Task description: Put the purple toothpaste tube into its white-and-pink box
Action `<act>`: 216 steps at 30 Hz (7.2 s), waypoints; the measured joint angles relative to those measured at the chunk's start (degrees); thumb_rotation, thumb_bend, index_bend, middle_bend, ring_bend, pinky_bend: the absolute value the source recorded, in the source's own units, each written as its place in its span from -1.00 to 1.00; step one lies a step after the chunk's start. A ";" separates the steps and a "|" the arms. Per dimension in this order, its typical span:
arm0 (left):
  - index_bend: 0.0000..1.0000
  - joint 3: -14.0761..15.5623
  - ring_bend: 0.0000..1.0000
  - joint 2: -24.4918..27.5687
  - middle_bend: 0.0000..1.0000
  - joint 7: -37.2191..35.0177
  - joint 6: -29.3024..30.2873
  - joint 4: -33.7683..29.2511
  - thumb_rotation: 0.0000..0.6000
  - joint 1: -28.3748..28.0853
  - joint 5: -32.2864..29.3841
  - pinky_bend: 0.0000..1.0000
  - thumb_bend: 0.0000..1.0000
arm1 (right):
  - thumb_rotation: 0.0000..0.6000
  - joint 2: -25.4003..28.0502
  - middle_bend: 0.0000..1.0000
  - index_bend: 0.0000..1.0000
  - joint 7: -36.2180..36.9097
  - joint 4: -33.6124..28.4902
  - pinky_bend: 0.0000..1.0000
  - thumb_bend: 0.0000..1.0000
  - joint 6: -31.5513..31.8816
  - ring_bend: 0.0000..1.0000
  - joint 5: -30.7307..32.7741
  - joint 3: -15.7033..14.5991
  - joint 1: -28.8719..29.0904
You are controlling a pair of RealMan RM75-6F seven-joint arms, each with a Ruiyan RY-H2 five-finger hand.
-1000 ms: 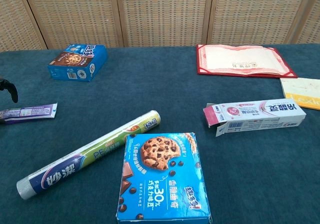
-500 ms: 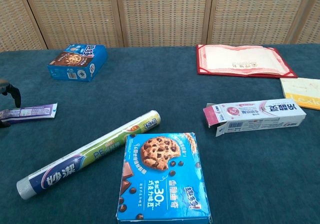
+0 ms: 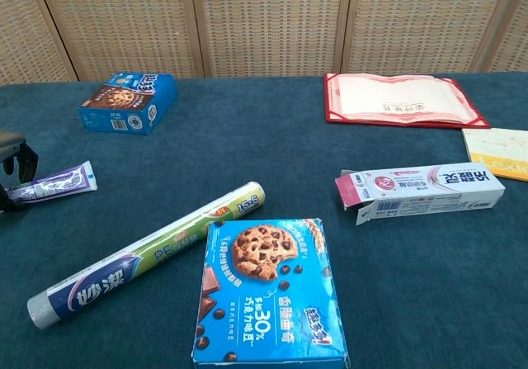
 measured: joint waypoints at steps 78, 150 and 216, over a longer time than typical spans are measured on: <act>0.75 1.37 0.08 19.19 0.31 -34.03 11.78 -8.98 1.00 0.03 39.76 0.04 -0.30 | 1.00 -2.24 -1.00 -1.00 -23.05 -8.20 -1.00 -0.87 -29.47 -1.00 36.15 9.38 25.01; 0.75 0.76 0.08 19.15 0.31 -35.34 12.87 -12.04 1.00 -0.37 41.33 0.04 -0.30 | 1.00 -12.88 0.17 0.36 -3.89 -3.50 0.07 -0.84 -22.49 -0.07 31.40 10.64 30.34; 0.75 -4.94 0.08 27.12 0.32 -38.28 -4.49 -37.62 1.00 -9.05 26.88 0.04 -0.30 | 1.00 -12.52 0.16 0.40 -1.13 -14.22 0.07 -0.84 -21.51 -0.07 33.66 13.89 32.43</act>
